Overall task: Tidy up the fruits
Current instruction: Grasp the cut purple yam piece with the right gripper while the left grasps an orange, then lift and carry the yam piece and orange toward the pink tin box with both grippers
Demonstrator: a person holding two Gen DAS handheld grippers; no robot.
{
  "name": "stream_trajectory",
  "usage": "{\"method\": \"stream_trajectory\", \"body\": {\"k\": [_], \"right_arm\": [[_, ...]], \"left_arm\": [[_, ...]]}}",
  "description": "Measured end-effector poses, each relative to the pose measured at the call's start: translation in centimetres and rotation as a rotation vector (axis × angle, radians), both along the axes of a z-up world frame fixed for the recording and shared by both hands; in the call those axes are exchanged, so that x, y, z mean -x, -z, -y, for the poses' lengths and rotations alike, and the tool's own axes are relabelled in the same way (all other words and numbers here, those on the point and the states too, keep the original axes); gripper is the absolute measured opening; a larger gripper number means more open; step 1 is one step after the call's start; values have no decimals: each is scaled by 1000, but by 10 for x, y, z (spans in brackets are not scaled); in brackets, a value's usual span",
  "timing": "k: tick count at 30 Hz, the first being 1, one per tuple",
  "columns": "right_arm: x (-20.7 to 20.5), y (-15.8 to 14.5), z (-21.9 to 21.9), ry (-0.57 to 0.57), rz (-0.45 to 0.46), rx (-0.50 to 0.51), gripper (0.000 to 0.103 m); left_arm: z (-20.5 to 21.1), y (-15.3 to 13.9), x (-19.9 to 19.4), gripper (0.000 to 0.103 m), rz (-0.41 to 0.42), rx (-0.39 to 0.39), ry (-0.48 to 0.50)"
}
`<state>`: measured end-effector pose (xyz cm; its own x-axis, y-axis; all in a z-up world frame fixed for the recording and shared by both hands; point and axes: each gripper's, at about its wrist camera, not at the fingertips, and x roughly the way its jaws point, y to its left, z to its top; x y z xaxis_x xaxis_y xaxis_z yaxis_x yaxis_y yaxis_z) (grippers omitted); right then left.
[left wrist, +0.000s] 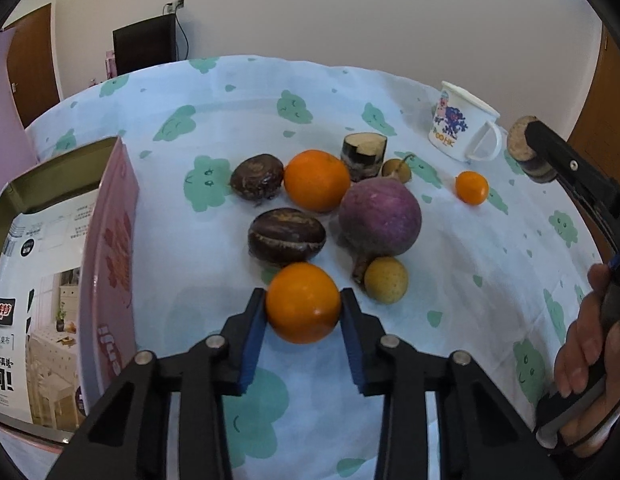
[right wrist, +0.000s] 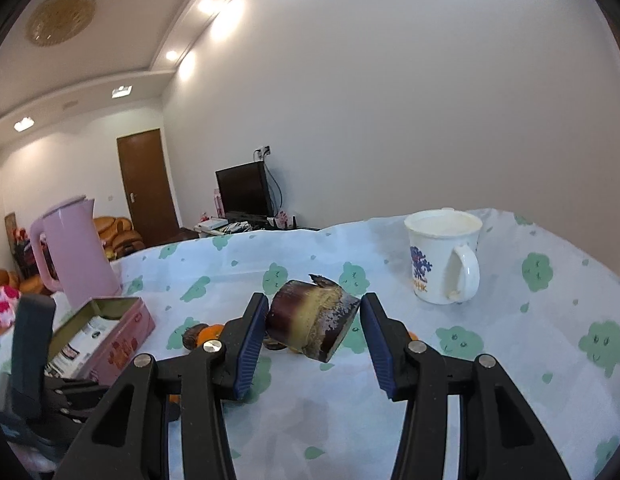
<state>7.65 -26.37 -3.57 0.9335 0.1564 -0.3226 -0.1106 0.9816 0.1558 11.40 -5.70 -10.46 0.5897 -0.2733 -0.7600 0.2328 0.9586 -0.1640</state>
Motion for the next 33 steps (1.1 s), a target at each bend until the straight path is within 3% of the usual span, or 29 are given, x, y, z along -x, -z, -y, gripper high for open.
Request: {"method": "stream_trajectory", "body": {"k": [8,23,33], "right_arm": [[11,0,-4,-21,22,-69,50],[20,-4,-23,-53,67,17,50],[29,-7,-24,-66,119,21,50]], "left_arm": [[-13,-6,3,37,37,76,-16],[-17,-27,26,37,216,33,-73],[-15,-38,44,37,326,0,-88]]}}
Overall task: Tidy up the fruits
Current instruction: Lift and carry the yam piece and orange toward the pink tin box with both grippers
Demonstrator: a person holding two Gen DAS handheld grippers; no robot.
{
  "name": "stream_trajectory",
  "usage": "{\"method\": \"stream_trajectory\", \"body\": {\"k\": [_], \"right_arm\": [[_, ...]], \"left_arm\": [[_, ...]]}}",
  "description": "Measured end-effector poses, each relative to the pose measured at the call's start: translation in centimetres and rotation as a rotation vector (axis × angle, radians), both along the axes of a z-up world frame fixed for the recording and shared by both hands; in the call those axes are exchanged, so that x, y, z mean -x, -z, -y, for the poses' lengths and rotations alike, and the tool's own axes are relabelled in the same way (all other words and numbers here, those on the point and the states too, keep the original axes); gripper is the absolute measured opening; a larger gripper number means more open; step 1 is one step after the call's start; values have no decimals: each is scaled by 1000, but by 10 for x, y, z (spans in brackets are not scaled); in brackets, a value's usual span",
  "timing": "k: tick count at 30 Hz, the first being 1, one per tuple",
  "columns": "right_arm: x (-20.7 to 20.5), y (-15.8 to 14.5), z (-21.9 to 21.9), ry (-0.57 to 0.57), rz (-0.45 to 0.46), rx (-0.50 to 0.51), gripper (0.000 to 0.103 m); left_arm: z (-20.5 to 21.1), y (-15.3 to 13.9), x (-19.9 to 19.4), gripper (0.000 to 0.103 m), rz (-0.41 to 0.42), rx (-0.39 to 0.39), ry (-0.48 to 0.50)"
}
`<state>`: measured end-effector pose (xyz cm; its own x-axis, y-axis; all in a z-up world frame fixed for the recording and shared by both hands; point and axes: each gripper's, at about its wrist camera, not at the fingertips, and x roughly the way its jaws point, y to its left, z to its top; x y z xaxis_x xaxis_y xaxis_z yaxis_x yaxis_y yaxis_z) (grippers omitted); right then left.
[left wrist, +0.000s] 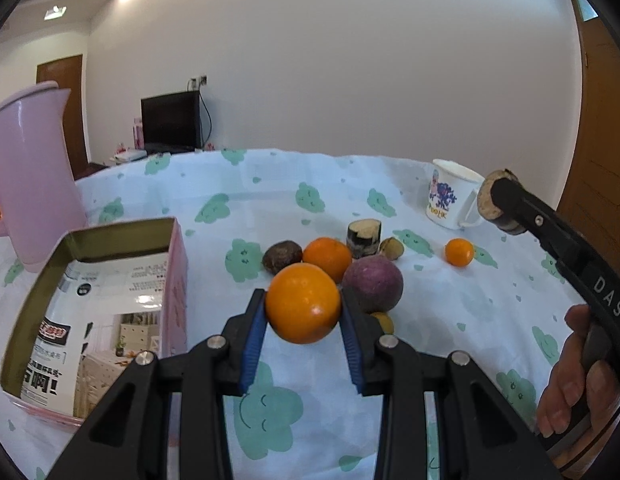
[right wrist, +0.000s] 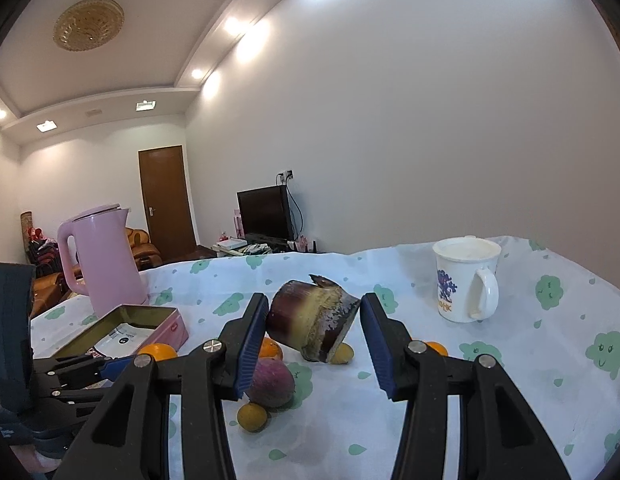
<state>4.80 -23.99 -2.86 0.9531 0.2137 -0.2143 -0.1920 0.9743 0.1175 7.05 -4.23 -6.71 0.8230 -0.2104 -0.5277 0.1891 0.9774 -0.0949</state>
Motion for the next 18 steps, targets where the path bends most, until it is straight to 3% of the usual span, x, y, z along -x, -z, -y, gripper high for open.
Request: {"method": "stream_trajectory", "body": {"k": [18], "right_arm": [[13,-3,-9,-22,70,35,50]], "left_arm": [[-2,-9,18,37,103,-8,-40]]}}
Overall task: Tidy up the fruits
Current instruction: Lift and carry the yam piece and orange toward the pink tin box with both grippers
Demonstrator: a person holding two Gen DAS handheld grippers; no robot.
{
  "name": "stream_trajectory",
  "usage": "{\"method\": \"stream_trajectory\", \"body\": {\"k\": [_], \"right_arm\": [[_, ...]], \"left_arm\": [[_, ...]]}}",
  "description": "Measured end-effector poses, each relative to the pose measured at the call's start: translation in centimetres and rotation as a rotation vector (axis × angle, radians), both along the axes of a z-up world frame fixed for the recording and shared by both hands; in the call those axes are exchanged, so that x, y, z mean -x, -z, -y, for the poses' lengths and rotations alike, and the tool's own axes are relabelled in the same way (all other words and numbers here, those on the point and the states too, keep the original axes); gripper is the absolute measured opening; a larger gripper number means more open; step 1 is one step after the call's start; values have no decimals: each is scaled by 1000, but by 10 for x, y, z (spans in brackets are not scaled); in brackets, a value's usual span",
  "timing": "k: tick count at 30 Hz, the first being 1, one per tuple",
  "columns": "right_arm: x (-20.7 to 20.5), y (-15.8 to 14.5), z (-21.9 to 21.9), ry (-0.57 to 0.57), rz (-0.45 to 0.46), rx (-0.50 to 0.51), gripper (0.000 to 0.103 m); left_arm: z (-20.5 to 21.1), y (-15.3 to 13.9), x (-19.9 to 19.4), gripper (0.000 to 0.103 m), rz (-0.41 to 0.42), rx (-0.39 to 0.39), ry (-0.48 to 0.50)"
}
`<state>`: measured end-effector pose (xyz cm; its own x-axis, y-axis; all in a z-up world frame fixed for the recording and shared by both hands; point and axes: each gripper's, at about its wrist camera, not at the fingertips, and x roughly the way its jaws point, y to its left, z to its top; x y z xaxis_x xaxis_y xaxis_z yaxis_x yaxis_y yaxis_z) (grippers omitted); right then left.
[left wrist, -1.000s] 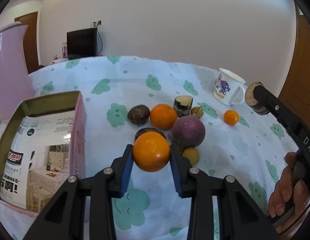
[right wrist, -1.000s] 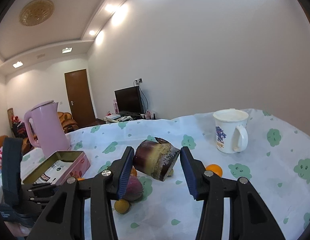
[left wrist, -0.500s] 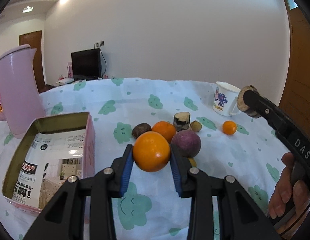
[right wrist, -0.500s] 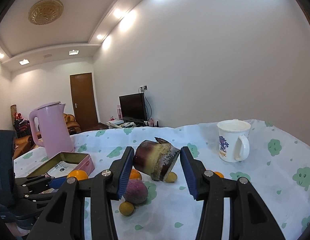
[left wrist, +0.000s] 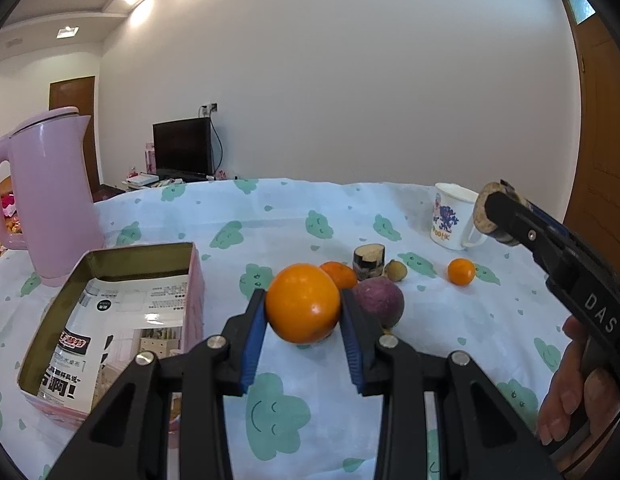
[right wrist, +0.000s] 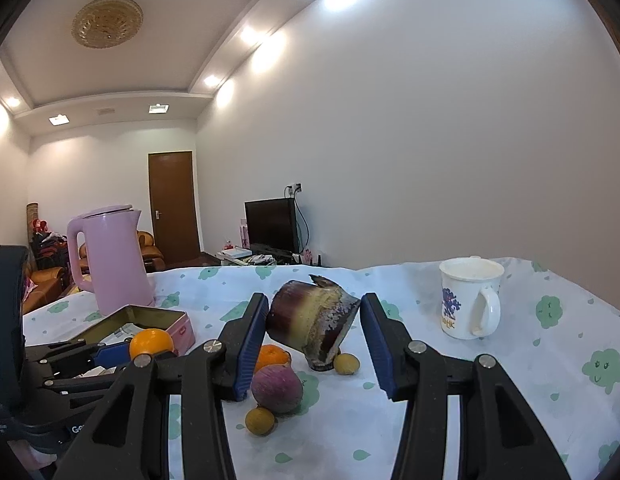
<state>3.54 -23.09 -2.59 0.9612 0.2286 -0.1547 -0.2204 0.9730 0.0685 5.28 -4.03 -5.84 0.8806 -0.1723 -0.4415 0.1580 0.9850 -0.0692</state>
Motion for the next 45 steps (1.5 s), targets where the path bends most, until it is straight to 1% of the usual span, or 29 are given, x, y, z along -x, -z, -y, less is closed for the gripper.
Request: {"method": "stream_trajectory", "body": {"k": [13,23,29,45], "right_arm": [[7,-2,-7,-22,44,25,50],[7,-2,-7,-29,50,34,50],[4,-1,-12,-43,35,38,50],[-9,0,-25,-68,-20,48,50]], "left_arm": [[2,-5,10,37,59,-11,-14],[4,-8,16,37,104,-40,-25],[3,-9,17,37,110,-61,-45],[-14,-6,10,37,60,-76,-81]]}}
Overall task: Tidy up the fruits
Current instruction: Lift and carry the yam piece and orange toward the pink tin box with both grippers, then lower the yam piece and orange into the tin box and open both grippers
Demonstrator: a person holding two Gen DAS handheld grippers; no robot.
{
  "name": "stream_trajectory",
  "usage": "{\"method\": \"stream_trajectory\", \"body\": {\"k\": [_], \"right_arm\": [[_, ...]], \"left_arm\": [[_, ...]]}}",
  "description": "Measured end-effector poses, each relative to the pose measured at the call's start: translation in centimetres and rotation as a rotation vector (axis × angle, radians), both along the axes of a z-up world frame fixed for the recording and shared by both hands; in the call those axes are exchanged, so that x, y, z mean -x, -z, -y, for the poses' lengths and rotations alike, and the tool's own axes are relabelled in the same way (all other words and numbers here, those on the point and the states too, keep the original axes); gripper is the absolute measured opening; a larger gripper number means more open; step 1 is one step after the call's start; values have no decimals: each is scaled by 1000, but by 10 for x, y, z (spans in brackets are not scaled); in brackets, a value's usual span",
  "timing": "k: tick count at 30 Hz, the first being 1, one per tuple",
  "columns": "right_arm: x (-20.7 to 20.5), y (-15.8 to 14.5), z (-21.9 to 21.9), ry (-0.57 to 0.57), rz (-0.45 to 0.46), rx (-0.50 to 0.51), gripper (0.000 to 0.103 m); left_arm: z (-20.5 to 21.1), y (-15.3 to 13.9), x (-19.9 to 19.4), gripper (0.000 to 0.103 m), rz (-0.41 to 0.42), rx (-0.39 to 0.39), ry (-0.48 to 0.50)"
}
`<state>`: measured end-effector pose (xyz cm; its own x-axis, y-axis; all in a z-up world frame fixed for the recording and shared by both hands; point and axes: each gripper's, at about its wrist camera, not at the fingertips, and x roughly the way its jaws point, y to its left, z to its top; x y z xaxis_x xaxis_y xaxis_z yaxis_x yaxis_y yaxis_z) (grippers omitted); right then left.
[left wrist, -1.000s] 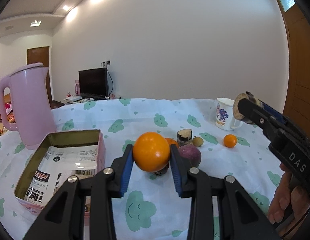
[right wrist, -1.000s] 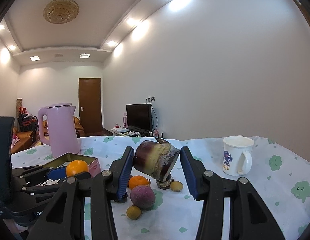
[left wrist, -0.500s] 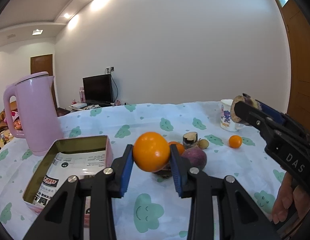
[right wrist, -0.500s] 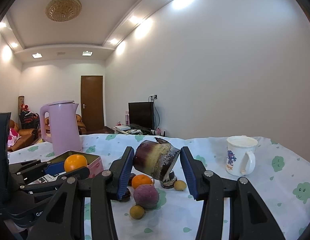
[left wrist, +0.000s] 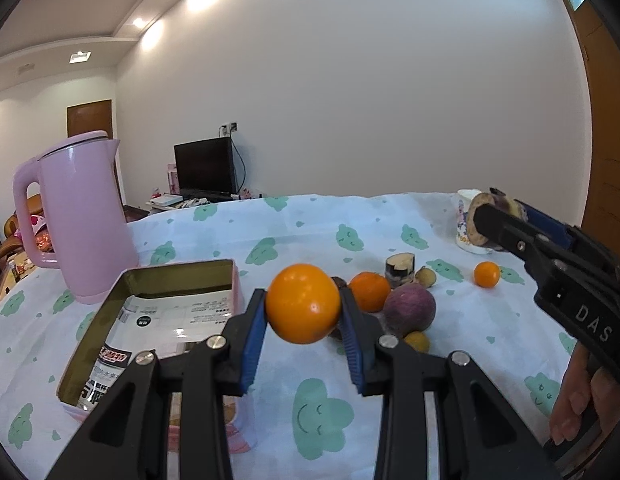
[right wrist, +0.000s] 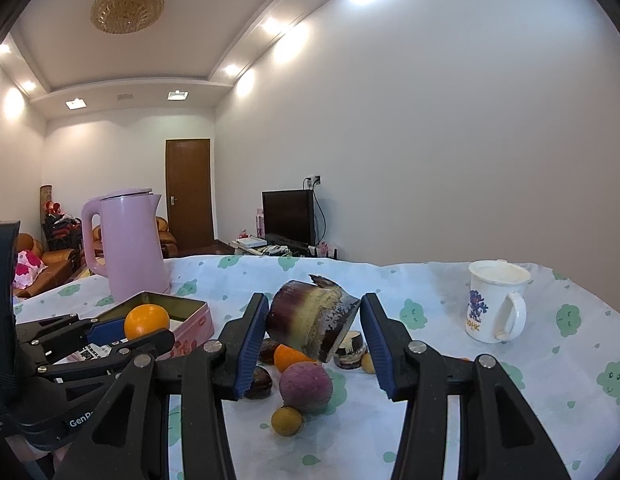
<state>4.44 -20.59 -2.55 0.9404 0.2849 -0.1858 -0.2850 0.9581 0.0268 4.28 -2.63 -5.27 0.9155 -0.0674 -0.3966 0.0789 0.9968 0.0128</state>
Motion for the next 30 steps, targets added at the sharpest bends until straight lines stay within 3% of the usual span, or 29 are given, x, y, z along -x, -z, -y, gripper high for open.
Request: {"method": "stream_trajectory", "body": {"k": [30], "right_arm": [[-37,-1,-94,-211,-121,60,50]], "left_arm": [[-85,3,-21,37,-114,12,-145]]}}
